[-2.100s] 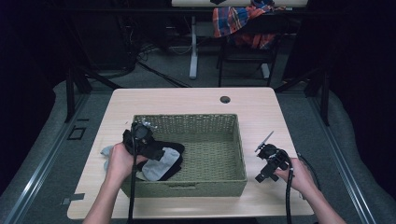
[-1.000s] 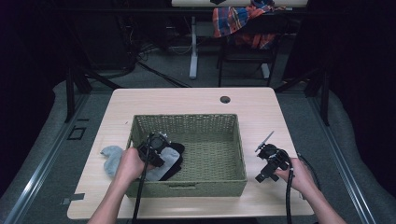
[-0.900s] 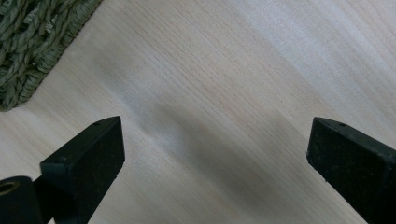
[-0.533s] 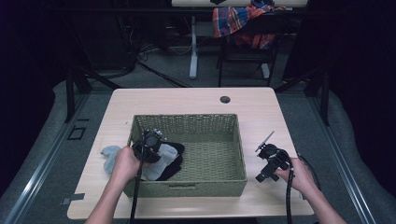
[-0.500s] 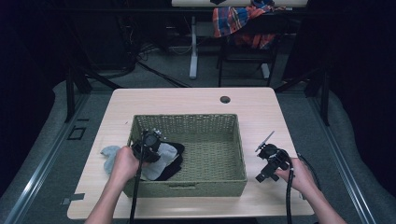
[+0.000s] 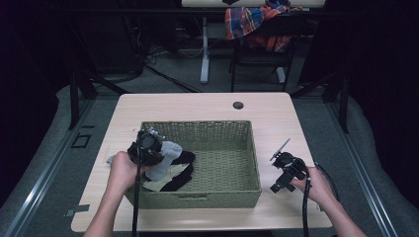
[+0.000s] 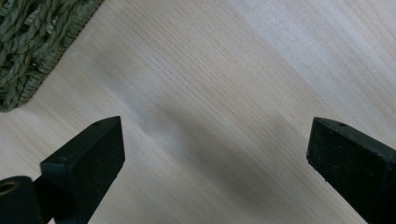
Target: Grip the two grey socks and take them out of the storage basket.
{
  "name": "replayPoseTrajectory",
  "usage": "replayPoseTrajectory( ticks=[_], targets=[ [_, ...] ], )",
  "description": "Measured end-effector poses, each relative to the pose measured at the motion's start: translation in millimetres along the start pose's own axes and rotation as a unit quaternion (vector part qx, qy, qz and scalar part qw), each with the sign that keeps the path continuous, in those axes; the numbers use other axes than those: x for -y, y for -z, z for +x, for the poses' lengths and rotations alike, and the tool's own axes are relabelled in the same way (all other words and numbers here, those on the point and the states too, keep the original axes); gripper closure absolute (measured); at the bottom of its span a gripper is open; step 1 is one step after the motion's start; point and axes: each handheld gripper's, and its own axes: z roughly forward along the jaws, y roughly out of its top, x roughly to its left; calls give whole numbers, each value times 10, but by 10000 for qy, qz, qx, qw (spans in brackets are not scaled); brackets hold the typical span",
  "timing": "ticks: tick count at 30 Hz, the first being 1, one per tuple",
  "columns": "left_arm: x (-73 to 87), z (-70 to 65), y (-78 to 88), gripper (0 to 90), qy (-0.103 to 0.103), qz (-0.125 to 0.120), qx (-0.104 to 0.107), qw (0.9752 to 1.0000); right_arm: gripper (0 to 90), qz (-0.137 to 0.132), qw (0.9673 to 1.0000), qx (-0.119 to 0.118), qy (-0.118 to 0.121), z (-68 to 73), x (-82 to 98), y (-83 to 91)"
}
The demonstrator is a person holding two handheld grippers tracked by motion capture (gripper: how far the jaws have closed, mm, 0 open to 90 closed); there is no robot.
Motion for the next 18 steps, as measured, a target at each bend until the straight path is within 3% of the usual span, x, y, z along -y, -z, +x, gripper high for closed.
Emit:
replayPoseTrajectory(
  ticks=[18],
  targets=[
    [-13, 36, 233, 858, 92, -295, -113, 9995, 38, -33, 10000, -37, -24, 6, -2, -5]
  ],
)
